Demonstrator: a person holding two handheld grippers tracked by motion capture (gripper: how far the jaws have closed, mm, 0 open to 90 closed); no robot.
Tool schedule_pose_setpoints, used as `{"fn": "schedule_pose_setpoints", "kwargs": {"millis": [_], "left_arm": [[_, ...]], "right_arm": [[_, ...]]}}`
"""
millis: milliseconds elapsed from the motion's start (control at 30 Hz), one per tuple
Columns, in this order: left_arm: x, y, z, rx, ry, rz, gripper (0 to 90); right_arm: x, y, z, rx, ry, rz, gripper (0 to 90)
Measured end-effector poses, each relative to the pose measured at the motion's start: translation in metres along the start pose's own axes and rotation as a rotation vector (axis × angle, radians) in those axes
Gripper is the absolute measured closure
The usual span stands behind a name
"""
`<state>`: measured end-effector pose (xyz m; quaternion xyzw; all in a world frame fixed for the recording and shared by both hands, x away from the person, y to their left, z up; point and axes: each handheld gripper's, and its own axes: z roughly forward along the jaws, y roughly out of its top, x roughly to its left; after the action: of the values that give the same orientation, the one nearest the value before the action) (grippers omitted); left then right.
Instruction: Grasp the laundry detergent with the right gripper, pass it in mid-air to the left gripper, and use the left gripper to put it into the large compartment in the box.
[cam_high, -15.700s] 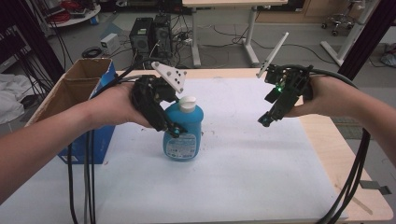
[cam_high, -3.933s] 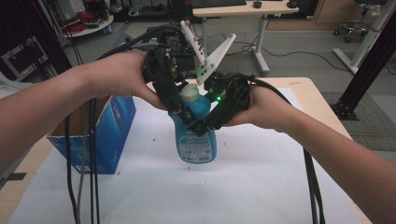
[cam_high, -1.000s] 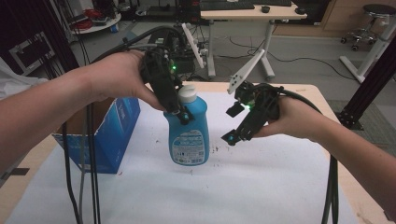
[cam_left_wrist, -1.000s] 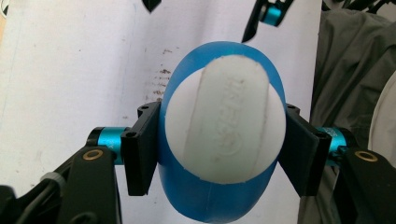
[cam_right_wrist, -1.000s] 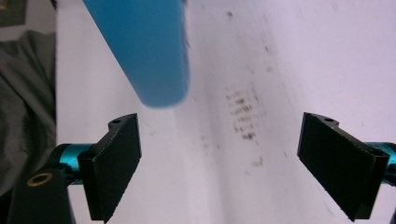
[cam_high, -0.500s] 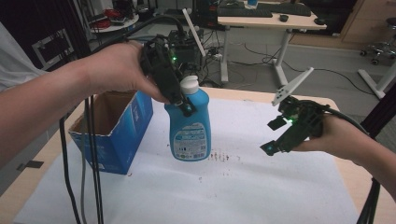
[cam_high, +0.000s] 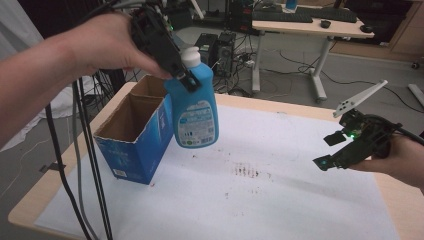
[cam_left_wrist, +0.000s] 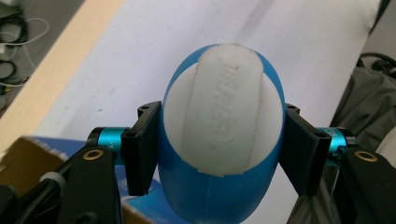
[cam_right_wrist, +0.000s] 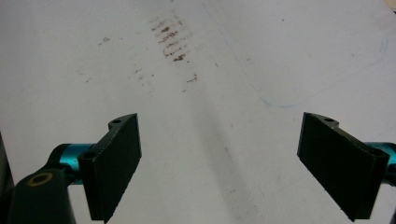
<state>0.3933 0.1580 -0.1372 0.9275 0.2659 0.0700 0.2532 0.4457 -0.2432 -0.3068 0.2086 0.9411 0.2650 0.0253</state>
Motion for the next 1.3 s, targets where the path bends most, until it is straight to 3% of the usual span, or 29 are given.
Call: {"fn": "schedule_pose_setpoints", "kwargs": {"millis": [167,533,900,1133,1300], "left_arm": [[0.011,-0.01,-0.026,-0.032,0.052,-0.068,37.2],[0.039,-0.04,-0.066,-0.019,0.162,-0.197,37.3],[0.063,-0.065,-0.068,0.056,0.224,-0.288,37.4],[0.069,-0.077,-0.058,0.085,0.265,-0.333,37.4],[0.07,-0.084,-0.044,0.117,0.264,-0.353,37.4]], "right_arm": [[-0.005,-0.003,-0.002,-0.001,-0.011,0.013,13.3],[-0.013,-0.006,-0.001,0.001,-0.021,0.035,13.3],[-0.017,-0.011,-0.001,0.013,-0.021,0.048,13.3],[-0.018,-0.011,0.0,0.014,-0.018,0.052,13.3],[-0.019,-0.011,0.0,0.016,-0.015,0.056,13.3]]}}
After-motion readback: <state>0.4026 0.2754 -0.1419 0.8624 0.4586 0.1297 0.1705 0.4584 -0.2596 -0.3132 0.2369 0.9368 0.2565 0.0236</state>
